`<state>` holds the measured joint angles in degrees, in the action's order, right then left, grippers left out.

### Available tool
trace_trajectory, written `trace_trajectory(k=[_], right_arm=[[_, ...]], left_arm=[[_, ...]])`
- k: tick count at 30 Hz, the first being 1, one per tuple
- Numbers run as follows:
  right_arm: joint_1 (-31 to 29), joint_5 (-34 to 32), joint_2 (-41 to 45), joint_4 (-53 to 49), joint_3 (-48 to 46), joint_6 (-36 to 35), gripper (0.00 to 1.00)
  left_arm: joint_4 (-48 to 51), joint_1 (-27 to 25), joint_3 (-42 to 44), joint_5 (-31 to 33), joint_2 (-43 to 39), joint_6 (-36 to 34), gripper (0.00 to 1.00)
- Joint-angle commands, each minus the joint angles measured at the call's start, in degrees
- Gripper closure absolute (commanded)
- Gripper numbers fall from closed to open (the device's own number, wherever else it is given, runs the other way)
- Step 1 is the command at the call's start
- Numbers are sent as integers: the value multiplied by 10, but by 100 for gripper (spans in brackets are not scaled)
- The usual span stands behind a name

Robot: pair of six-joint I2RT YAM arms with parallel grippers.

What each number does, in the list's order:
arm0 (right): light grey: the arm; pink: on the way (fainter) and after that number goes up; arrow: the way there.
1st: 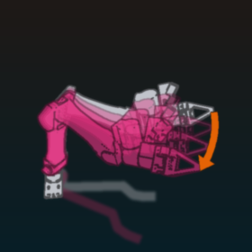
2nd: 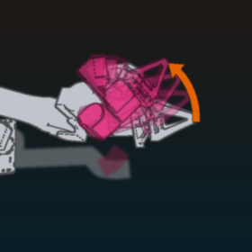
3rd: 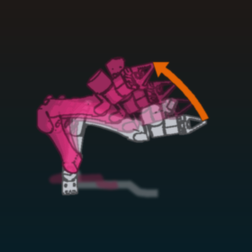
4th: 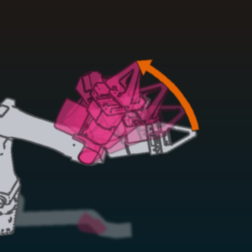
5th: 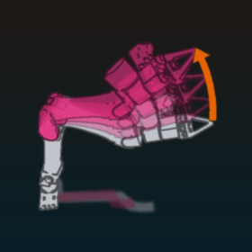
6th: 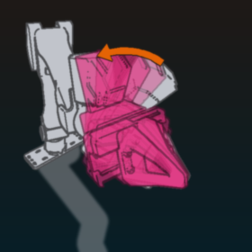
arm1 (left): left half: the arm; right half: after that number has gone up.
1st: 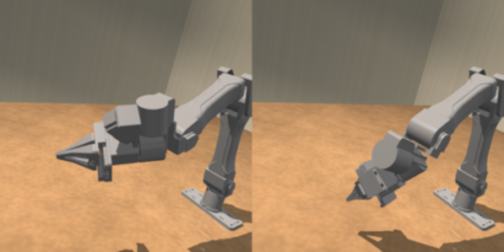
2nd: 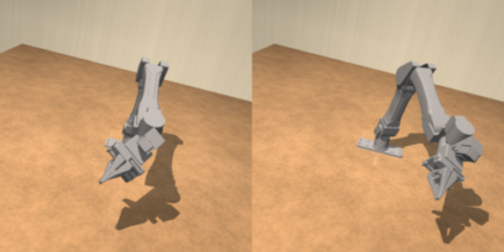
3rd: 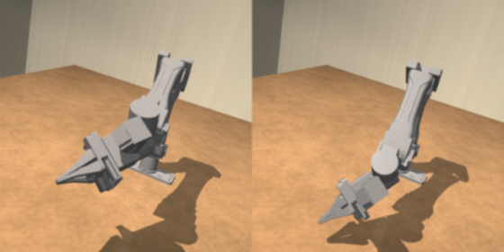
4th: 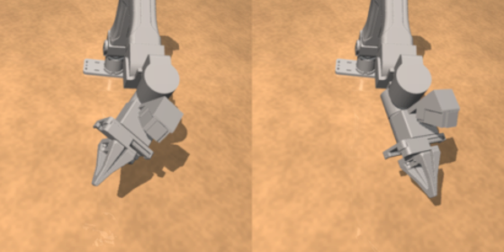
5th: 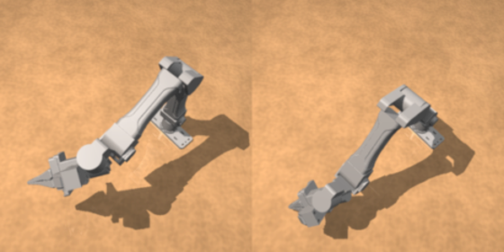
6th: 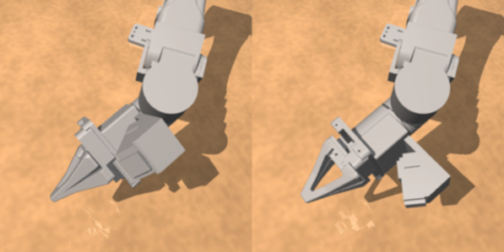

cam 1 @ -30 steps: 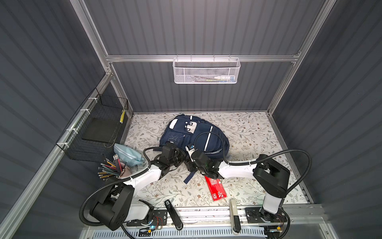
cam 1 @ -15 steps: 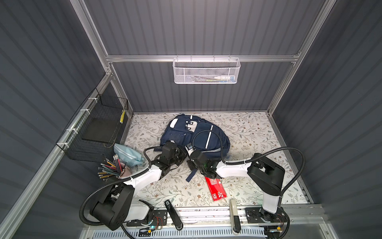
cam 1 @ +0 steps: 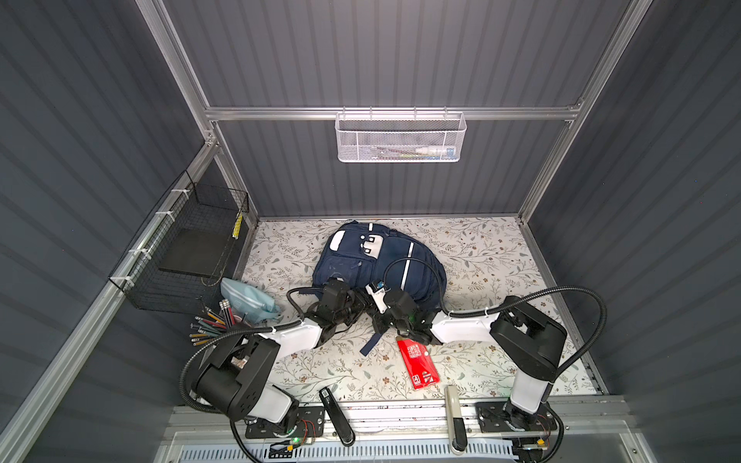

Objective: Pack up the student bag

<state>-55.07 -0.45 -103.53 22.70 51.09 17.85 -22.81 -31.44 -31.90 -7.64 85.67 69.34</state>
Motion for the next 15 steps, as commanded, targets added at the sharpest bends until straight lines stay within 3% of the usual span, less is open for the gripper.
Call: trace_trajectory(k=[1, 3, 5, 6, 15], right_arm=[[4, 25, 36, 44, -9, 15, 100], [12, 33, 41, 55, -25, 29, 100], [20, 31, 49, 53, -37, 36, 100], [22, 26, 53, 45, -39, 34, 100], [49, -35, 119, -62, -73, 15, 100]], left_arm=[[15, -1, -22, 23, 13, -29, 39], [7, -1, -18, 25, 19, -31, 59], [9, -1, -19, 29, 23, -32, 89], [12, -1, -20, 30, 22, -35, 97], [80, 4, -37, 59, -19, -72, 100]])
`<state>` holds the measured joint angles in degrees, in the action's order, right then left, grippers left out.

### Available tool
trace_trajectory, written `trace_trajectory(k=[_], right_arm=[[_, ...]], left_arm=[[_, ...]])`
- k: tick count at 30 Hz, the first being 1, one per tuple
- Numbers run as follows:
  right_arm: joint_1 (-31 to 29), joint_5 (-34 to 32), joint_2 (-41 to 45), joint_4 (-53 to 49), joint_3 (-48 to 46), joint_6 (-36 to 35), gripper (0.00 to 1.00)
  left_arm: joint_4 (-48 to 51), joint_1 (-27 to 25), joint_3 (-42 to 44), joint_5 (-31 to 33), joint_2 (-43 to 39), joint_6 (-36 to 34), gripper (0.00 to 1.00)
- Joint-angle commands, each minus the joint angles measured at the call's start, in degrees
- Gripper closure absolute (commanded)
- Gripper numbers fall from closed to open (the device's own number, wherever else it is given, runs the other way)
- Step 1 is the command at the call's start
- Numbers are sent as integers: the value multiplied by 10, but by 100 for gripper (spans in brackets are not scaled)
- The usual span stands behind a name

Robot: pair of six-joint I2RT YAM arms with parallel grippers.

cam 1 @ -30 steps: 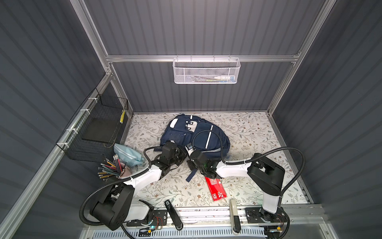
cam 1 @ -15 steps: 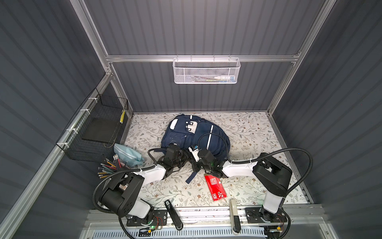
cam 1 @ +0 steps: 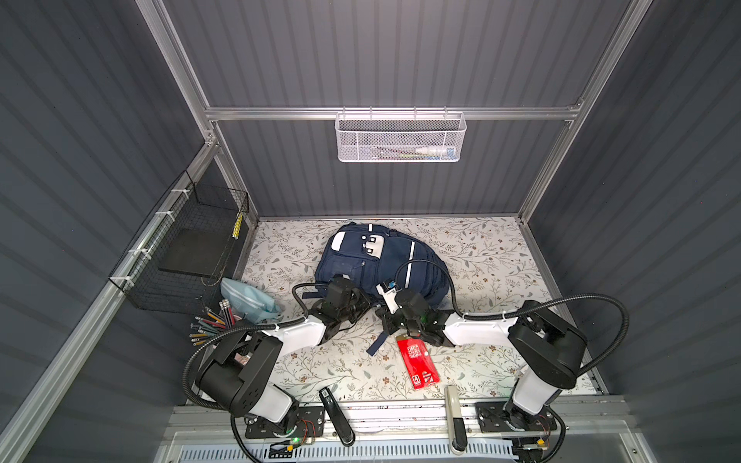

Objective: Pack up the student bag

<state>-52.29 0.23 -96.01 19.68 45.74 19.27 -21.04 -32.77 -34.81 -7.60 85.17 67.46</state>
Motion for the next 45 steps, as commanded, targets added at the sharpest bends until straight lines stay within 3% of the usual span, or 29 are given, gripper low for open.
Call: trace_trajectory(k=[1, 7, 14, 19, 23, 26, 28, 32, 36, 39, 42, 45], right_arm=[[29, -41, 55, -34, -31, 4, 100], [66, -58, 100, -88, -68, -1, 100], [203, -9, 139, -178, -66, 0, 100], [243, 24, 129, -239, -19, -36, 100], [196, 66, 133, -274, 13, -58, 100], [120, 62, 128, -303, 52, -56, 100], [69, 51, 116, -308, 85, -40, 100], [4, 37, 45, -284, 161, 14, 100], [-23, 32, -26, -258, 224, 39, 100], [-46, 47, -65, -247, 260, 38, 100], [-65, 47, -87, -248, 278, 31, 100], [-72, 51, -92, -241, 277, 39, 100]], left_arm=[[65, 20, -7, 59, -18, -57, 100], [68, 36, 2, 50, -31, -62, 100], [100, 113, 31, 10, -81, -95, 100], [121, 119, 6, 8, -70, -128, 100], [123, 158, -31, 11, -24, -170, 98], [137, 188, -85, 6, 23, -210, 68], [151, 198, -109, 0, 32, -221, 54], [211, 199, -86, 28, -53, -211, 33], [209, 191, 20, -25, -168, -131, 29], [198, 151, 69, -43, -211, -76, 26], [140, 95, 80, -44, -179, -28, 25], [64, 73, 73, -67, -116, 5, 24]])
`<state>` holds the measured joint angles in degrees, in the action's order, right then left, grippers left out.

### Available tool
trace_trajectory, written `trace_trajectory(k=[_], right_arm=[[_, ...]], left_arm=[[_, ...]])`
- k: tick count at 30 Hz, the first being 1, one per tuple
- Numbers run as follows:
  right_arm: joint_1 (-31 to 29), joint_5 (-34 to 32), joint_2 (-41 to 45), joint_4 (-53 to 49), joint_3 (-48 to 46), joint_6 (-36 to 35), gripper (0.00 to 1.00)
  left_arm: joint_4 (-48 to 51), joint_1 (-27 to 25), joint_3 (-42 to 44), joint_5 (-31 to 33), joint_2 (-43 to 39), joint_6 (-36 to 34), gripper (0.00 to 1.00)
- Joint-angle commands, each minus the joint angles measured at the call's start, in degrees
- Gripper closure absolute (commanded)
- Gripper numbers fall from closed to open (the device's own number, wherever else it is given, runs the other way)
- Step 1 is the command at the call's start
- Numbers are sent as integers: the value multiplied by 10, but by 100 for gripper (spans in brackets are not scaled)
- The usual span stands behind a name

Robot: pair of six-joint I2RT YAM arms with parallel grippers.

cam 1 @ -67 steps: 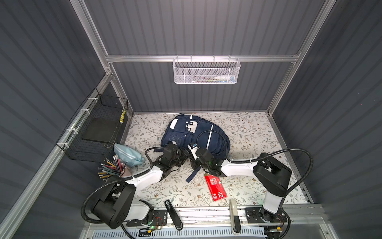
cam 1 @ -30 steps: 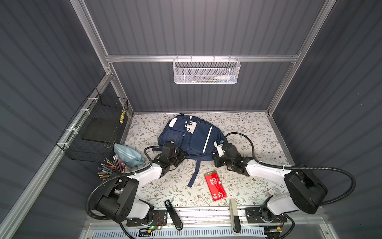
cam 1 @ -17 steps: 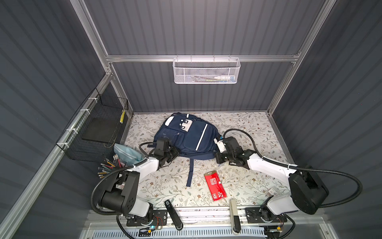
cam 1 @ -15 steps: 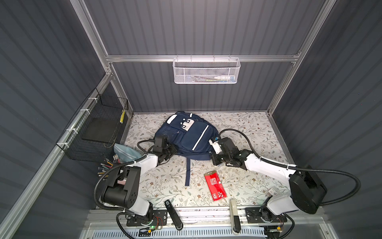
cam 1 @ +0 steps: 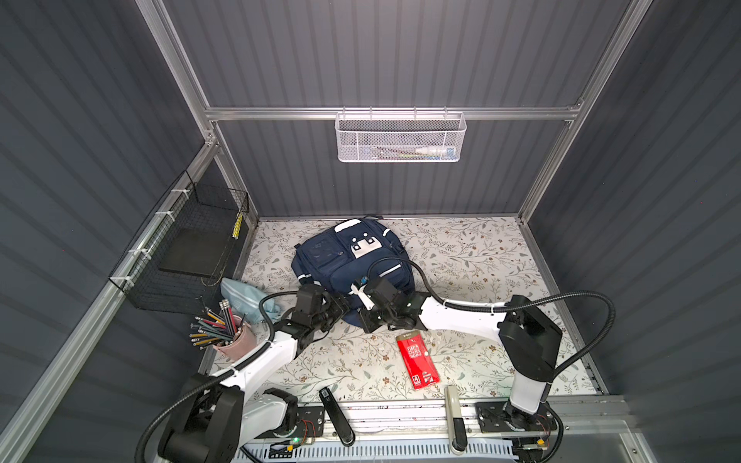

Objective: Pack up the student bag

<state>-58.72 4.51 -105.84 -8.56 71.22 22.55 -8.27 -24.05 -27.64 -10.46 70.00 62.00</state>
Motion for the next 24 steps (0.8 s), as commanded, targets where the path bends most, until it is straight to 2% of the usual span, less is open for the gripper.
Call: trace_trajectory(k=[1, 3, 5, 6, 9, 12, 13, 15, 17, 20, 22, 24], right_arm=[[-9, 11, 8, 44, 19, 10, 100], [-9, 10, 13, 49, 9, 14, 100], [-7, -8, 29, 43, -8, 13, 100], [-5, -15, 37, 43, -19, 11, 100], [12, -20, 66, 43, -59, 12, 100], [40, -21, 91, 48, -100, 17, 100], [46, -21, 96, 51, -108, 17, 100], [48, -21, 96, 58, -110, 11, 100], [48, -17, 87, 54, -98, 8, 100], [46, -14, 83, 74, -98, 15, 100], [46, -9, 80, 82, -95, 20, 100], [40, -7, 78, 85, -88, 19, 100]], left_arm=[[-75, -18, -3, -41, 51, 63, 28], [-68, -17, -12, -38, 64, 53, 51], [-38, -17, -24, -23, 60, 30, 87], [-16, -17, -32, -18, 56, 17, 100], [15, -15, -37, -15, 41, -5, 100], [27, -5, -24, -29, 15, 3, 100], [34, -6, -23, -34, 3, 6, 100], [80, -6, -34, -31, -30, 7, 68], [80, -25, -14, -26, -71, 54, 46], [42, -54, 29, -20, -100, 129, 32], [64, -62, 20, -7, -94, 127, 26], [26, -67, 25, 1, -73, 142, 24]])
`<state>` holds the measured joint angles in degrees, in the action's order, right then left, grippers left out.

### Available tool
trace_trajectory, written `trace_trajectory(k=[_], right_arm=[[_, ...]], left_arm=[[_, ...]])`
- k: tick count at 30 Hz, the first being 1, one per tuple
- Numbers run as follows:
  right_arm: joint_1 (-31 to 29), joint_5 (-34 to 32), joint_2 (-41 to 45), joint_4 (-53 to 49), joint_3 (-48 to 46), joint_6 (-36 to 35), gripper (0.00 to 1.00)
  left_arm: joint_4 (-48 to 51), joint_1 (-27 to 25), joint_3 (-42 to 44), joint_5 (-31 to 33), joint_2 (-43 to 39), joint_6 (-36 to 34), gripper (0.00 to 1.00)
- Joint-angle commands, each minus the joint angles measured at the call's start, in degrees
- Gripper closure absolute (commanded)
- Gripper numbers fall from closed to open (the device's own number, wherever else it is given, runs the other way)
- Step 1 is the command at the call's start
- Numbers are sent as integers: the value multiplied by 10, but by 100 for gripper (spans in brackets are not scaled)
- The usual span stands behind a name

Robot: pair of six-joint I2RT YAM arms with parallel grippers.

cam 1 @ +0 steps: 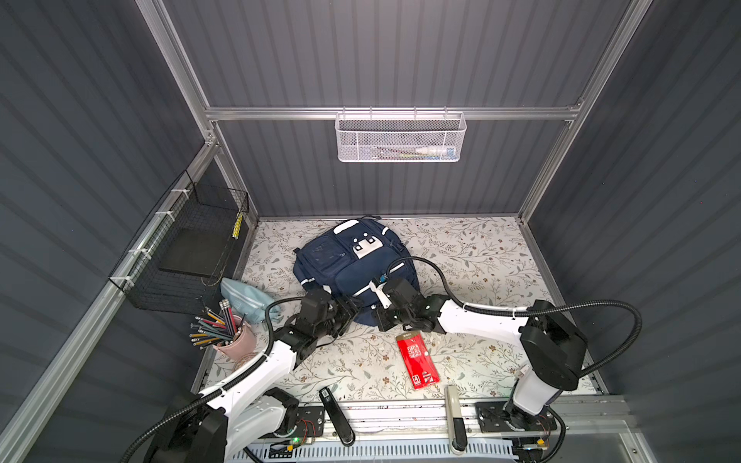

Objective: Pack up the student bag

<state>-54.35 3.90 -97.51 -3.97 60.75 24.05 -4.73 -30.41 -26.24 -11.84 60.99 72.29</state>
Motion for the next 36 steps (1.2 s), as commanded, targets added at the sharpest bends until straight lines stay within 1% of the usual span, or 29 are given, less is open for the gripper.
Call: trace_trajectory(k=[1, 2, 4, 5, 6, 7, 8, 9, 11, 14, 17, 20, 22, 25, 26, 28, 30, 32, 34, 36], right_arm=[[-10, -4, -4, 40, 19, -2, 100], [-16, -7, -3, 40, 20, -7, 100], [-26, -7, 5, 48, 13, -14, 100], [-31, -7, 10, 55, 3, -16, 100], [-33, -7, 16, 61, -6, -14, 100], [-34, -6, 22, 69, -18, -11, 100], [-34, -8, 29, 72, -30, -10, 100], [-33, -16, 34, 66, -37, -11, 100], [-26, -32, 44, 45, -51, -18, 100], [15, -20, 53, 13, -68, -21, 100], [88, 16, 70, 2, -98, -20, 100], [158, 25, 76, -28, -97, -39, 100], [208, 42, 64, -34, -89, -61, 100], [274, 49, 14, -37, -56, -98, 100], [285, 55, 2, -40, -46, -106, 100], [289, 70, -11, -45, -32, -120, 100], [272, 74, 8, -41, -48, -113, 100], [244, 58, 40, -49, -77, -105, 100], [210, 39, 82, -55, -113, -90, 100], [170, 32, 113, -63, -130, -77, 100]], left_arm=[[-41, -4, 15, 13, 33, 54, 24], [-74, -4, 15, 10, 53, 63, 23], [-76, -4, -3, 23, 85, 49, 23], [-67, -4, -12, 36, 97, 39, 27], [-68, -4, -17, 44, 105, 31, 37], [-64, -4, -23, 52, 113, 22, 65], [-61, -3, -29, 56, 120, 18, 88], [-61, -2, -32, 57, 123, 10, 100], [-46, -3, -36, 56, 121, -2, 100], [-15, -1, -29, 55, 93, -18, 100], [47, 16, -19, 44, 37, -38, 100], [94, 59, -2, 6, -25, -53, 100], [138, 81, -8, -13, -53, -75, 100], [188, 90, -25, -21, -76, -102, 100], [195, 91, -28, -20, -78, -110, 100], [185, 93, -26, -19, -72, -114, 100], [167, 98, -30, -21, -47, -124, 100], [164, 108, -49, -9, -15, -151, 99], [147, 130, -74, -9, 22, -177, 95], [123, 150, -100, -20, 62, -193, 88]])
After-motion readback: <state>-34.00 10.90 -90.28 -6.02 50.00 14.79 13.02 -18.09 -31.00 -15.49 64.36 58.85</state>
